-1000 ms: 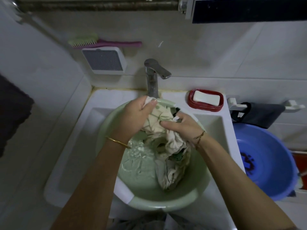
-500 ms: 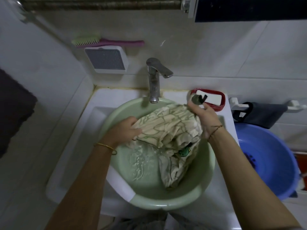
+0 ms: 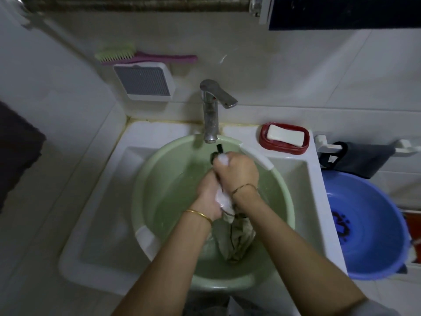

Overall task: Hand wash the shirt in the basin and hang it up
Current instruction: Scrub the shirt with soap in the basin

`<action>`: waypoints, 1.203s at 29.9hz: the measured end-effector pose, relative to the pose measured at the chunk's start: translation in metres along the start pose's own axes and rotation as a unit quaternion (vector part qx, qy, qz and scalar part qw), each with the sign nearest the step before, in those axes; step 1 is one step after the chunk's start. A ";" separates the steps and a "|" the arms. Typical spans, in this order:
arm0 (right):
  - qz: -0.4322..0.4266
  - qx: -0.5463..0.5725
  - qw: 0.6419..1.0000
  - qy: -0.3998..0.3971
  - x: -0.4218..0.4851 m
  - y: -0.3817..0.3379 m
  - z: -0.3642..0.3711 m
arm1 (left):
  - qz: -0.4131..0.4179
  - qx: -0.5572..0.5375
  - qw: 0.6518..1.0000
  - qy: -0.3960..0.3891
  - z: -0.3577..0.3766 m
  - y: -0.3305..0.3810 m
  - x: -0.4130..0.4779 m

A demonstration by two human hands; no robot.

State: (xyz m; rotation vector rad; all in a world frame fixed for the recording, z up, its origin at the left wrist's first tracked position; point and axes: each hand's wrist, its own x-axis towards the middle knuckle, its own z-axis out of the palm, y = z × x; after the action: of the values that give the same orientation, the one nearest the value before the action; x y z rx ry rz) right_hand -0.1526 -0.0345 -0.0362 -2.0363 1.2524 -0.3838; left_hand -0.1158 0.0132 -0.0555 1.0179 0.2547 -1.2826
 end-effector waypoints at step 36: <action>0.181 0.593 0.784 -0.016 0.018 0.053 -0.028 | 0.176 0.485 0.855 -0.052 -0.054 0.096 -0.021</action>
State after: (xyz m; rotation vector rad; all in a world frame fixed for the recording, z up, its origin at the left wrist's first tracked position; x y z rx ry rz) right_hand -0.1949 -0.0766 -0.0553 -0.6987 0.9277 -0.7079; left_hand -0.0189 0.0612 -0.0254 1.7319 -0.7239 -1.0987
